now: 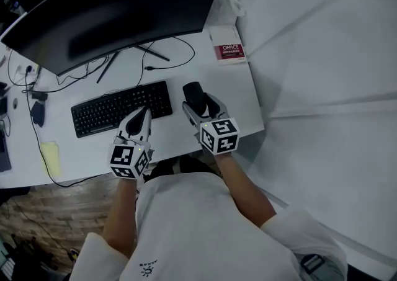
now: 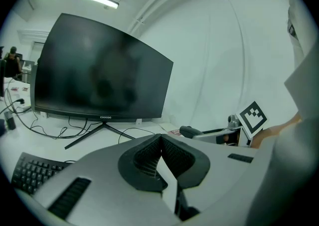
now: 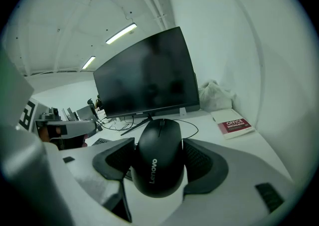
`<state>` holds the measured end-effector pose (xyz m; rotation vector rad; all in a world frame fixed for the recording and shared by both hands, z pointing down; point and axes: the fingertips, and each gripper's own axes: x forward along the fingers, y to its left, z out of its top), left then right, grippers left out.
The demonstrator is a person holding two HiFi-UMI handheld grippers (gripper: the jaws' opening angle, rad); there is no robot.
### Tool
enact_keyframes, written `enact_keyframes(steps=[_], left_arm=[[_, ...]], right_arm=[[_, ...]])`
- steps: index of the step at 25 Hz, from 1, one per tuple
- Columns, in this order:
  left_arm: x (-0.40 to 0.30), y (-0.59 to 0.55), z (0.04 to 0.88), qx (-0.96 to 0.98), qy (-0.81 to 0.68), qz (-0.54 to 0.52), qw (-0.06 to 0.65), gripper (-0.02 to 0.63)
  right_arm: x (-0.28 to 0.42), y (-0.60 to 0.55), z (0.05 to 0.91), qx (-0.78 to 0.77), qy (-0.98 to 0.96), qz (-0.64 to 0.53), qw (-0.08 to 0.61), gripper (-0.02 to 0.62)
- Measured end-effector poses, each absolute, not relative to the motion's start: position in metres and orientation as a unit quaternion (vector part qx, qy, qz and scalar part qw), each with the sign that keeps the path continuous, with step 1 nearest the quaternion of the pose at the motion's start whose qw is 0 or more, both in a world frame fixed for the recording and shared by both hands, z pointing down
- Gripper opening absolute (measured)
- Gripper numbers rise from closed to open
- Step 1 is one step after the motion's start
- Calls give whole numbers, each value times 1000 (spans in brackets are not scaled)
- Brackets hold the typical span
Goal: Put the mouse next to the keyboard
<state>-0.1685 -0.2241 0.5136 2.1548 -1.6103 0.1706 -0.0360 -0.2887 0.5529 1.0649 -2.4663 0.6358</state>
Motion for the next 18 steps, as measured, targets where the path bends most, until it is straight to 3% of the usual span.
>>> enact_keyframes(steps=[18], left_arm=[[-163,-241,556,771,-580,88,246,6]], right_arm=[[-42,-305,646,408,-842,241,259,311]])
